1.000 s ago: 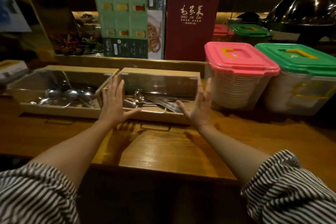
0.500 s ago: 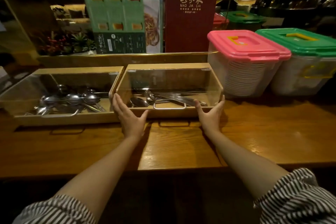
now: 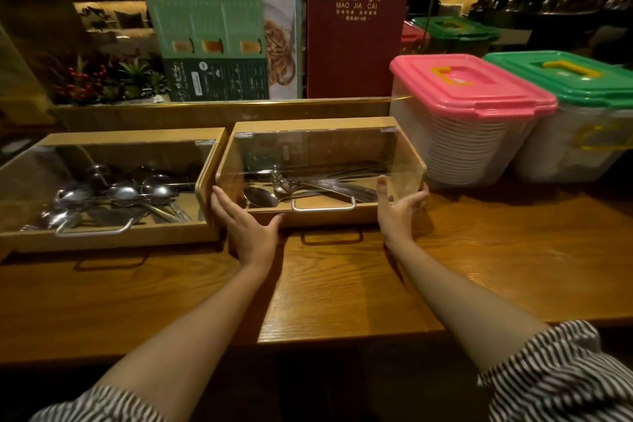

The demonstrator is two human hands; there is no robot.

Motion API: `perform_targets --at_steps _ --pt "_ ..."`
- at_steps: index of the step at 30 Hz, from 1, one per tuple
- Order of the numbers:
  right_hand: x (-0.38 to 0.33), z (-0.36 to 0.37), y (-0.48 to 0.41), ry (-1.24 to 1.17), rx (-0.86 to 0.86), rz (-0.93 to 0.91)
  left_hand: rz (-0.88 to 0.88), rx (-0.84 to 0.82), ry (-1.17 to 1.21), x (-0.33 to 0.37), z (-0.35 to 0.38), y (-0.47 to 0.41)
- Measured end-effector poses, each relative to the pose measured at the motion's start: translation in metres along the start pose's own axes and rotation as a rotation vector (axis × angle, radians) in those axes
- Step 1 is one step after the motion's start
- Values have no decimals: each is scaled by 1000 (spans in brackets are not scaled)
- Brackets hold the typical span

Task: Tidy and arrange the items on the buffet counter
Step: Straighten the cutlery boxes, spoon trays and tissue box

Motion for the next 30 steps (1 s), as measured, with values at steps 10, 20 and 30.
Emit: perform_targets --at_steps 10,20,30 --pt "-8 11 -33 28 -39 0 3 4 -2 8 25 -23" --pt "-5 33 -54 5 -112 15 7 6 -16 6 45 -51" --pt "-9 51 -87 39 -134 13 19 14 -11 15 70 -74"
Point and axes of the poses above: each hand's wrist, its own y-axis away from the middle knuckle, its own z-axis out of the palm, x = y × z, the point moved 8 cm from there along -y, towards the middle knuckle, and after that the axes turned 4 degrees about -z, right-handed, at the moved point
